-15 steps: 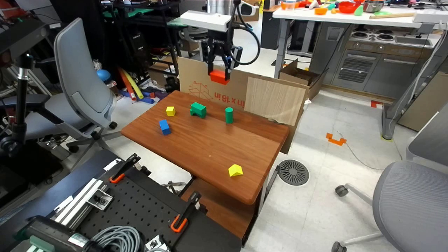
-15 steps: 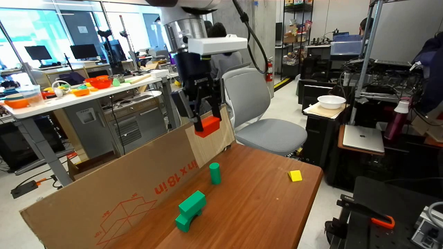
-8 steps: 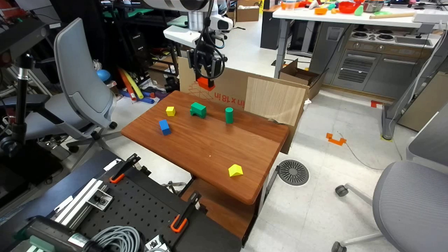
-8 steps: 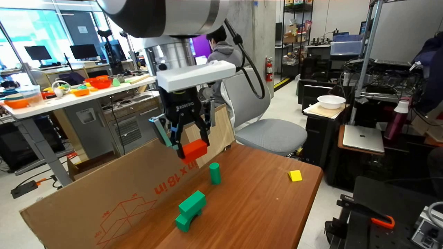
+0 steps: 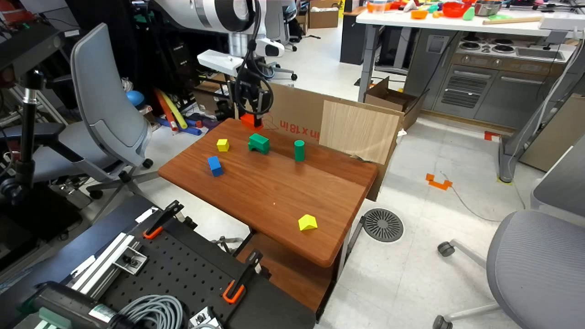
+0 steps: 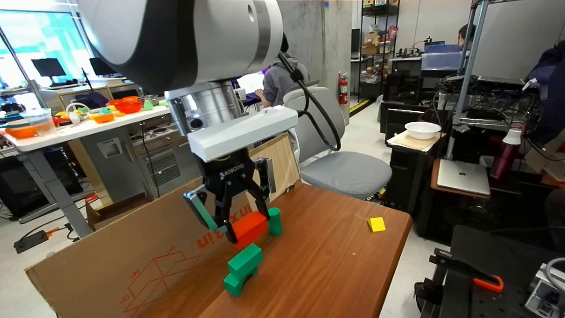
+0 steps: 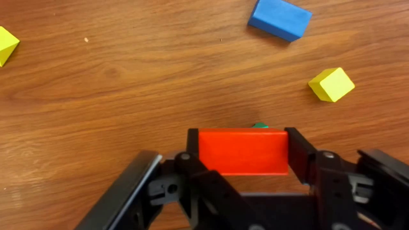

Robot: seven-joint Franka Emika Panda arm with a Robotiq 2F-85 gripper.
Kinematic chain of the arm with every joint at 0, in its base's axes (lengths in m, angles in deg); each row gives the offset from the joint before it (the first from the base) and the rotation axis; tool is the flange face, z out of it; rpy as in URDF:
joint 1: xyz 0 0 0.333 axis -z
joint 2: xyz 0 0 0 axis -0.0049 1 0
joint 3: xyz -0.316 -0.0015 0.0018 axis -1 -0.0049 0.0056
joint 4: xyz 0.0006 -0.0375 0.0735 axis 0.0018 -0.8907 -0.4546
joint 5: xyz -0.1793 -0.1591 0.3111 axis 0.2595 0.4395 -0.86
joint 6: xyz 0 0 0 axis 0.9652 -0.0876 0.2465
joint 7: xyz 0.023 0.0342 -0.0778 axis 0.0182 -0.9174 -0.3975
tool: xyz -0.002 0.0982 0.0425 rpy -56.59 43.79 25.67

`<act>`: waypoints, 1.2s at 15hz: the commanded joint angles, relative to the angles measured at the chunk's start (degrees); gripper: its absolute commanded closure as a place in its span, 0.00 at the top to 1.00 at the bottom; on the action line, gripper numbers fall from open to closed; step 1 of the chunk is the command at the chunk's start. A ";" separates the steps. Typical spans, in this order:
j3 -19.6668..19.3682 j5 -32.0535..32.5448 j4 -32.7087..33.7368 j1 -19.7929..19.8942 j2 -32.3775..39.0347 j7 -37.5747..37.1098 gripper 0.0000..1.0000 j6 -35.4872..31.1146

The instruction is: Put the orange block on the left green block

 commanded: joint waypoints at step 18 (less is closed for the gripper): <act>-0.21 2.11 11.36 -1.77 9.42 1.82 0.41 8.20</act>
